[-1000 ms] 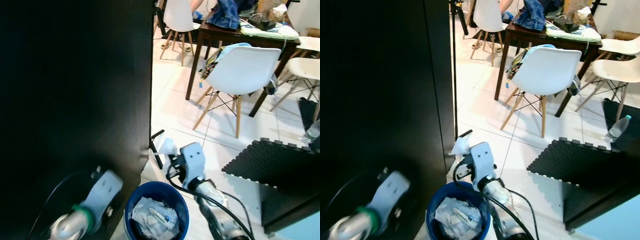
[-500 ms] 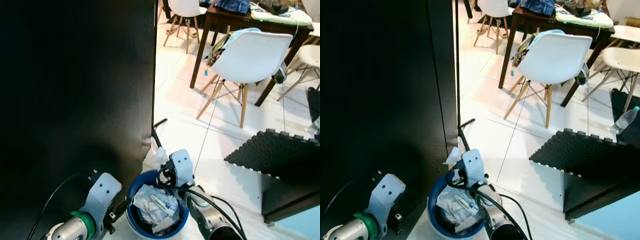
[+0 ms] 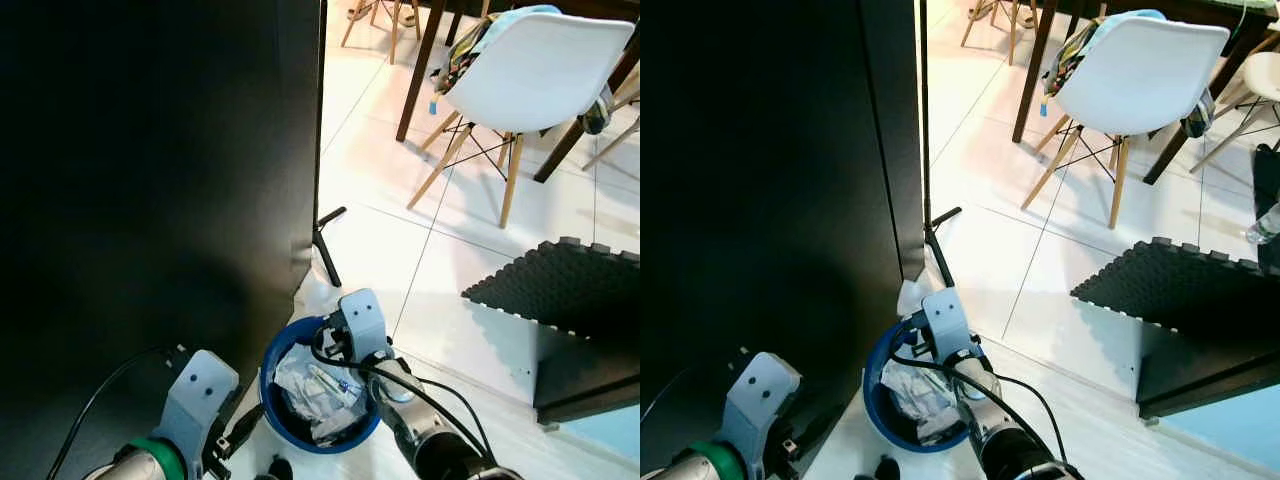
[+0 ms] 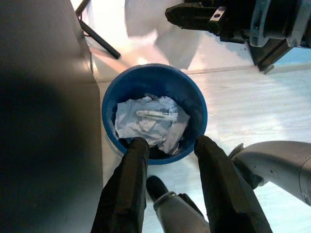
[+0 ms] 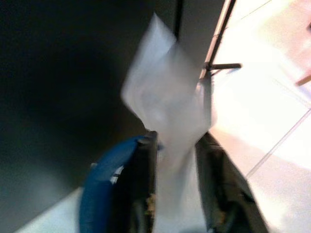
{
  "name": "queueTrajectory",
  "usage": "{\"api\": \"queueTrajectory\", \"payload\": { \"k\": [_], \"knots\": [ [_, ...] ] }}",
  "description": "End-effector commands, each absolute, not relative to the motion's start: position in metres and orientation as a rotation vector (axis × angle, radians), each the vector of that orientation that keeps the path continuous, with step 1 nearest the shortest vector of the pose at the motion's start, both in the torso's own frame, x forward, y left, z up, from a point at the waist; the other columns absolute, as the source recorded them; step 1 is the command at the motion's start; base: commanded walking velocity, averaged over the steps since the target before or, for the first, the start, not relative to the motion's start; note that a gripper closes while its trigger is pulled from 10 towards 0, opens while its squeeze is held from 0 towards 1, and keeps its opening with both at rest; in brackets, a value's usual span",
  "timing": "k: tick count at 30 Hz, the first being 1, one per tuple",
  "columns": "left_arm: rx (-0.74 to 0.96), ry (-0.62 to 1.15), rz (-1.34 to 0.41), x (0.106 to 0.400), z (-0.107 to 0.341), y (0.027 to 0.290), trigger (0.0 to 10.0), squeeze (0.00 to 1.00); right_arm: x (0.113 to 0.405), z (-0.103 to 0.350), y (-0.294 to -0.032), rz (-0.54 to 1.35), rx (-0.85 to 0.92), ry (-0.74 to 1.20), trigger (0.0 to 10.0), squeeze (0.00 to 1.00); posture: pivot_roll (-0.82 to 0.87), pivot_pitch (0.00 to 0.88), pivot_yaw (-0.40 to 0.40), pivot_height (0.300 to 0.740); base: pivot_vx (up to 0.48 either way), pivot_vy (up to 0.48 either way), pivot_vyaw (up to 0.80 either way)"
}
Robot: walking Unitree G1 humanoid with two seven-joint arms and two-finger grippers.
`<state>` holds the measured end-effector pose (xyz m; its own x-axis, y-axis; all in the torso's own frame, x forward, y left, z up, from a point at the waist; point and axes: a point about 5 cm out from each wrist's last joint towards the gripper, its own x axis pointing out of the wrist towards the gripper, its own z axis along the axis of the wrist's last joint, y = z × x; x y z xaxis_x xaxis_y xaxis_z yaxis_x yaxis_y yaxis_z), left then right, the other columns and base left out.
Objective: Clean up the room
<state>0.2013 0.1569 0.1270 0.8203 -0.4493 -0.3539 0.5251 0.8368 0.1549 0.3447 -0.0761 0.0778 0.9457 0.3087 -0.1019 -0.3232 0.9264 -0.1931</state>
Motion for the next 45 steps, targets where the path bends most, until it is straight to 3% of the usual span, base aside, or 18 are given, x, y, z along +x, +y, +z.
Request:
{"api": "queueTrajectory", "payload": {
  "k": [1,3,4,6,7,18,27,32,37,45],
  "knots": [
    [0.244,0.348,-0.524,0.197,0.123,0.158,10.0,0.0,0.341,0.07,-0.078,0.305,-0.222,0.093,10.0,1.0,0.16,0.318,0.099,0.733,0.0,0.0,0.0],
    [0.246,0.346,-0.528,0.199,0.123,0.156,10.0,0.0,0.342,0.07,-0.08,0.302,-0.254,0.097,10.0,1.0,0.15,0.301,0.099,0.733,0.0,0.0,0.0],
    [0.247,0.342,-0.531,0.201,0.124,0.155,10.0,0.0,0.342,0.069,-0.082,0.297,-0.27,0.101,10.0,0.45,0.15,0.291,0.098,0.733,0.0,0.0,0.0],
    [0.249,0.34,-0.533,0.202,0.124,0.155,10.0,0.0,0.342,0.068,-0.083,0.293,-0.281,0.104,10.0,0.45,0.14,0.287,0.098,0.733,0.0,0.0,0.0],
    [0.249,0.337,-0.534,0.205,0.124,0.154,10.0,0.0,0.342,0.068,-0.085,0.289,-0.28,0.103,10.0,0.0,0.13,0.272,0.097,0.733,0.0,0.0,0.0],
    [0.258,0.302,-0.544,0.225,0.123,0.148,10.0,0.0,0.337,0.078,-0.097,0.242,-0.112,-0.034,10.0,0.0,0.07,0.202,0.09,0.733,0.0,0.0,0.0],
    [0.249,0.187,-0.396,0.259,0.127,0.14,10.0,0.0,0.308,0.082,-0.095,0.277,-0.046,-0.173,10.0,0.0,-0.01,0.137,0.075,0.733,0.0,0.0,0.0],
    [0.283,0.159,-0.452,0.267,0.124,0.128,10.0,0.0,0.295,0.09,-0.091,0.293,0.001,-0.216,10.0,0.0,-0.05,0.102,0.073,0.733,0.0,0.0,0.0],
    [0.287,0.176,-0.451,0.27,0.114,0.125,10.0,0.0,0.294,0.096,-0.095,0.279,0.01,-0.229,10.0,0.0,-0.07,0.088,0.073,0.733,0.0,0.0,0.0],
    [0.208,0.18,-0.291,0.283,0.112,0.128,10.0,0.0,0.301,0.108,-0.1,0.285,-0.002,-0.244,10.0,0.0,-0.06,0.087,0.052,0.733,0.0,0.0,0.0]
  ]
}}
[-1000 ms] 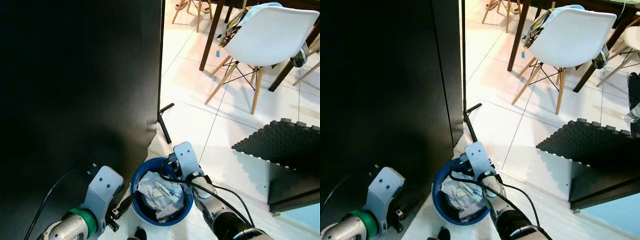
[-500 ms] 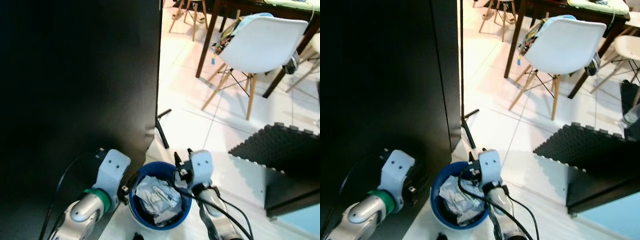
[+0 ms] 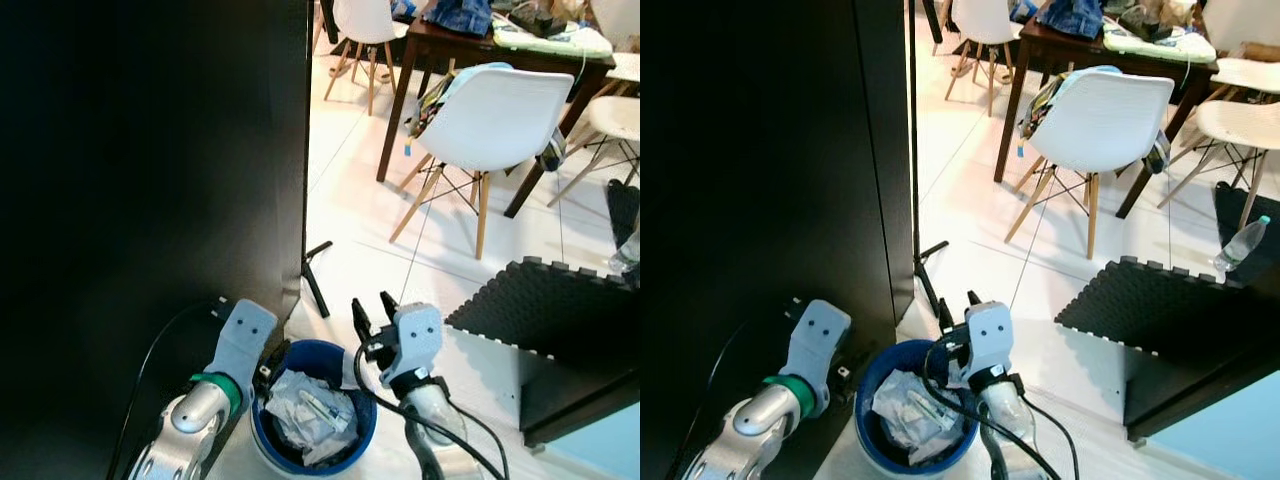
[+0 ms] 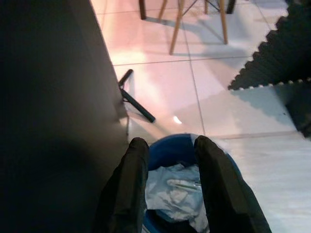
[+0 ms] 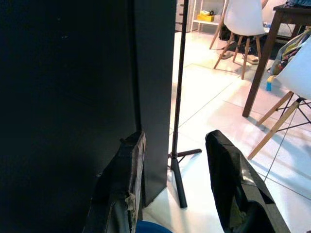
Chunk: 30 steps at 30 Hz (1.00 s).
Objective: Clean up the room
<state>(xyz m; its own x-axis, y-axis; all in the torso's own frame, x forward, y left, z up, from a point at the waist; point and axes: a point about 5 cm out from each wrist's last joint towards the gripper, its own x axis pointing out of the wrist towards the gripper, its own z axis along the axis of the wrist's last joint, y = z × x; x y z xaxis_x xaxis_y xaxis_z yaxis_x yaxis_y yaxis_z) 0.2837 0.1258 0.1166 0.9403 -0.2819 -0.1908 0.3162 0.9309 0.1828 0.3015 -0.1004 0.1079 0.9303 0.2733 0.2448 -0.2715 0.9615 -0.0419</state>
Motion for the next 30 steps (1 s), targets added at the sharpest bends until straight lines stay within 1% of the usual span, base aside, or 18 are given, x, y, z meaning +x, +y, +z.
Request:
{"api": "queueTrajectory", "payload": {
  "k": [1,3,13,19,30],
  "knots": [
    [0.205,0.179,-0.276,0.2838,0.1116,0.1281,10.0,0.0,0.3018,0.1102,-0.0998,0.291,-0.003,-0.245,10.0,0.0,-0.06,0.087,0.052,0.733,0.0,0.0,0.0],
    [0.201,0.175,-0.26,0.2846,0.1114,0.1288,10.0,0.0,0.3022,0.1127,-0.0991,0.298,-0.001,-0.246,10.0,0.0,-0.06,0.088,0.047,0.733,0.0,0.0,0.0],
    [0.197,0.161,-0.237,0.2852,0.1112,0.1293,10.0,0.0,0.3017,0.1156,-0.0929,0.322,0.009,-0.23,10.0,0.0,-0.06,0.093,0.047,0.733,-0.335,0.0,0.0],
    [0.195,0.159,-0.235,0.2852,0.1114,0.1301,10.0,0.0,0.3005,0.1143,-0.0925,0.322,0.01,-0.223,10.0,0.0,-0.06,0.096,0.048,0.733,-0.39,0.0,0.0],
    [0.195,0.156,-0.233,0.2856,0.1114,0.1307,10.0,0.0,0.2997,0.1135,-0.093,0.318,0.006,-0.201,10.0,0.0,-0.06,0.098,0.054,0.733,-0.465,0.0,0.0]
  ]
}}
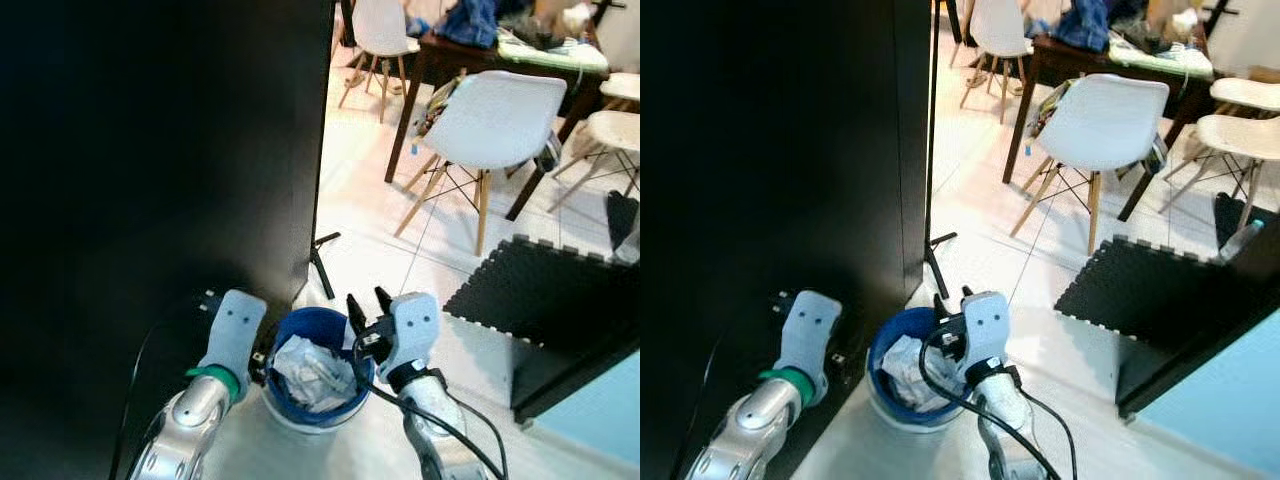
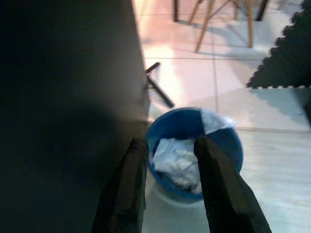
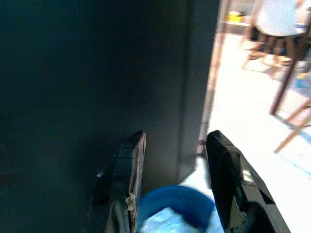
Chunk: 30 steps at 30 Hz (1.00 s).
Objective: Clean up the room
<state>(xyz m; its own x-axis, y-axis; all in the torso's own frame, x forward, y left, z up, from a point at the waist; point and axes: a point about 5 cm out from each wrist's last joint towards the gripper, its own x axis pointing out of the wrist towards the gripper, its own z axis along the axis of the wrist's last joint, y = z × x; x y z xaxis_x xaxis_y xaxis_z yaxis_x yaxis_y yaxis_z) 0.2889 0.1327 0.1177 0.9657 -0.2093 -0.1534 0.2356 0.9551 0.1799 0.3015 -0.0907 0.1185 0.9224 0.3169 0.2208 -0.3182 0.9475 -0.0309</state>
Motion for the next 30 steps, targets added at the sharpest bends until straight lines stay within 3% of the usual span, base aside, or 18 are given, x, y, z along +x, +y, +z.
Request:
{"api": "queueTrajectory", "payload": {
  "k": [1,10,30],
  "knots": [
    [0.196,0.156,-0.233,0.2857,0.1115,0.1307,10.0,0.0,0.2996,0.1132,-0.0931,0.317,0.006,-0.199,10.0,0.0,-0.06,0.098,0.055,0.733,-0.461,0.0,0.0],
    [0.196,0.16,-0.235,0.2864,0.1111,0.1305,10.0,0.0,0.2999,0.1116,-0.0937,0.311,0.005,-0.181,10.0,0.0,-0.06,0.098,0.055,0.733,-0.351,0.0,0.0],
    [0.171,0.177,-0.245,0.2876,0.1098,0.1281,10.0,0.0,0.3015,0.1092,-0.0956,0.301,0.022,-0.151,10.0,0.0,-0.06,0.088,0.053,0.733,0.0,0.0,-0.8]
  ]
}}
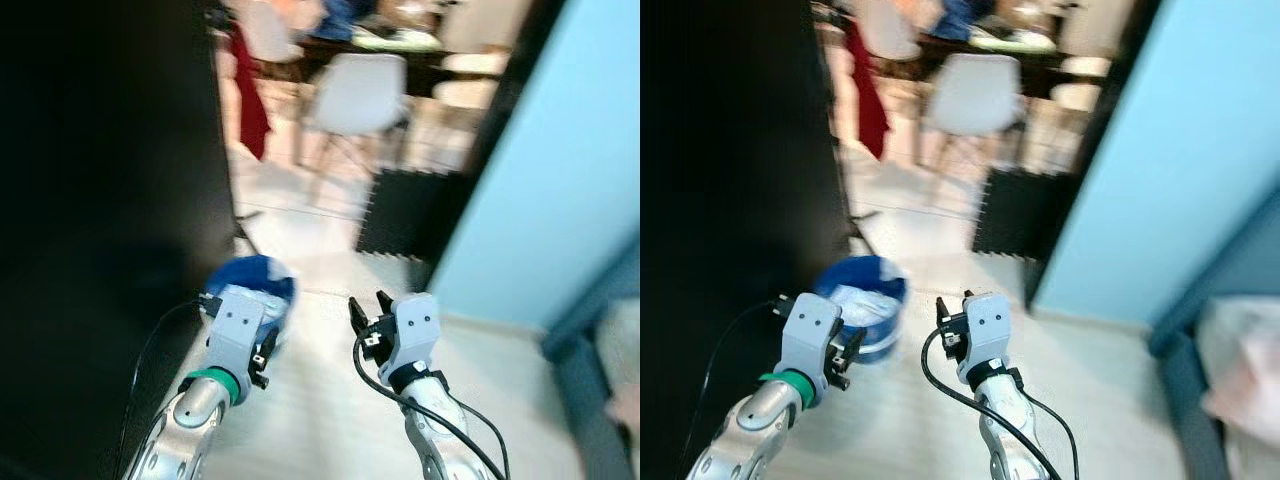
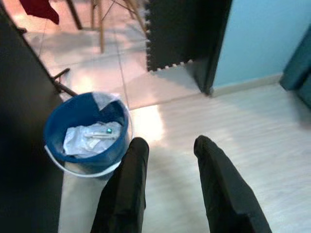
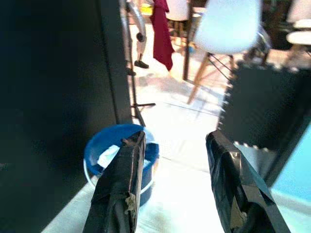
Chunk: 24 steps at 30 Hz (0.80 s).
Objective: Clean up the room
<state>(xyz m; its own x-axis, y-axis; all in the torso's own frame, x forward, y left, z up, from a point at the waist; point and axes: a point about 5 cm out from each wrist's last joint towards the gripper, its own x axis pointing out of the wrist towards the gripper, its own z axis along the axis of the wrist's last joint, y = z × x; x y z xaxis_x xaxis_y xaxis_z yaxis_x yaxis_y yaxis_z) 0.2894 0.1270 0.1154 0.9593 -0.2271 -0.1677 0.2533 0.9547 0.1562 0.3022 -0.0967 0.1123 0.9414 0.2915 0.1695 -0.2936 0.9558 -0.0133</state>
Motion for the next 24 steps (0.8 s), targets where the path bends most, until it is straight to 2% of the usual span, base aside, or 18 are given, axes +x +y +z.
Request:
{"api": "queueTrajectory", "payload": {
  "k": [1,24],
  "knots": [
    [0.17,0.177,-0.246,0.288,0.11,0.128,10.0,0.0,0.302,0.109,-0.096,0.301,0.022,-0.15,10.0,0.0,-0.06,0.088,0.053,0.733,0.0,0.0,-0.8],
    [0.136,0.114,-0.303,0.293,0.121,0.126,10.0,0.0,0.307,0.123,-0.101,0.285,0.022,-0.198,10.0,0.0,-0.07,0.078,0.062,0.733,0.0,0.0,-0.8]
  ]
}}
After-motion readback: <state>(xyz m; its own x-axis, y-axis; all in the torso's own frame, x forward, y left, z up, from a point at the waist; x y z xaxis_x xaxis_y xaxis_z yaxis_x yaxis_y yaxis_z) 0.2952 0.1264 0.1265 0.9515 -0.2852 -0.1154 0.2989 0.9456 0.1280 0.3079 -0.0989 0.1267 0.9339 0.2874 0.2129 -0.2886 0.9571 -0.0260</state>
